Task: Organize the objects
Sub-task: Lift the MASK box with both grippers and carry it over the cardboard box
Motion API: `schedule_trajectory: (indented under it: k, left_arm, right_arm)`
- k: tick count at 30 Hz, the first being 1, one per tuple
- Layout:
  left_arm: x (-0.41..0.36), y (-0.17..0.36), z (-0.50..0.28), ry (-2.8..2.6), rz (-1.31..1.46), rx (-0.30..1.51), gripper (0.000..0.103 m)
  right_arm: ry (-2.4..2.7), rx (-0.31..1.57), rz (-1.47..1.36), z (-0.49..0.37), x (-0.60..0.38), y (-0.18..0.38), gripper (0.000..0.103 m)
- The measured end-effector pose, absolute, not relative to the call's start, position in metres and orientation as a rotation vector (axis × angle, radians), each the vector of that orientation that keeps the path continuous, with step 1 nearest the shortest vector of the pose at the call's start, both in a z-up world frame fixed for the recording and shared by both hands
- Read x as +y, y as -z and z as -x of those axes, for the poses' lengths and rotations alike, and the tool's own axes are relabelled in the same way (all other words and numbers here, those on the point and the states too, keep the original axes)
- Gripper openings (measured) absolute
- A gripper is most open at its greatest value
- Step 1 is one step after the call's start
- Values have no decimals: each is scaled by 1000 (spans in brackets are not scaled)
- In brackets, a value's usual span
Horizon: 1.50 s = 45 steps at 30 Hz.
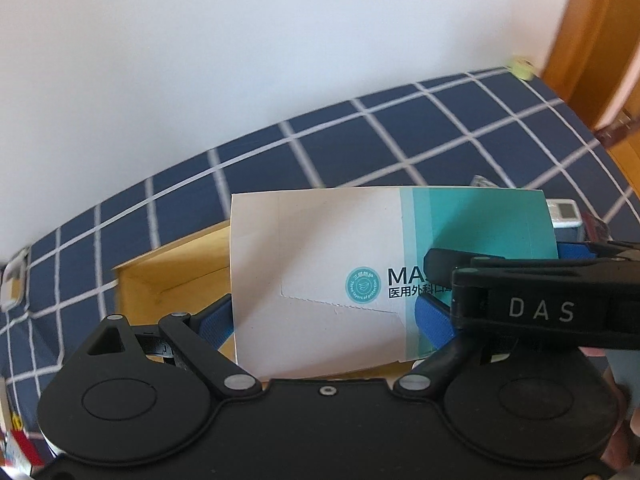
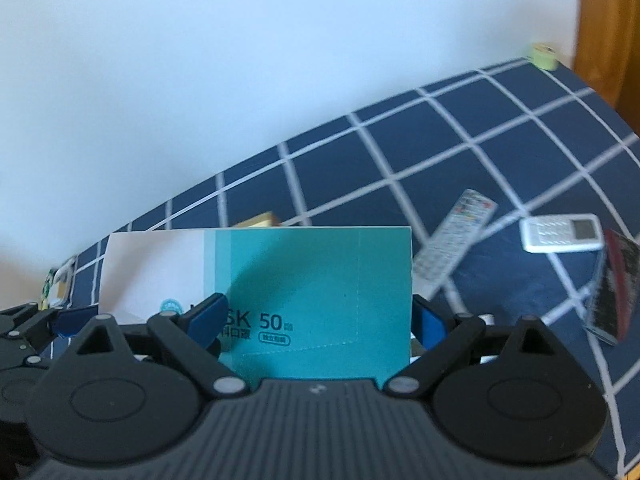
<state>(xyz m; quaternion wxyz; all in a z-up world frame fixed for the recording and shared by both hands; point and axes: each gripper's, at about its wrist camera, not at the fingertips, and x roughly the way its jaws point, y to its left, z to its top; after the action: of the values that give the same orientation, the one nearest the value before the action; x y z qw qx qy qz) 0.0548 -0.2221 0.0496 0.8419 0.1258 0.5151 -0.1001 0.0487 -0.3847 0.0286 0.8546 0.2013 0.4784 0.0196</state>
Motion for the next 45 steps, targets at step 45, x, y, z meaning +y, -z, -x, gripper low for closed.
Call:
schedule_trajectory:
  k: [45]
  left_arm:
    - [-49, 80, -170, 34, 33, 1311, 93]
  right_arm:
    - [-205, 1264, -204, -207, -207, 82, 95]
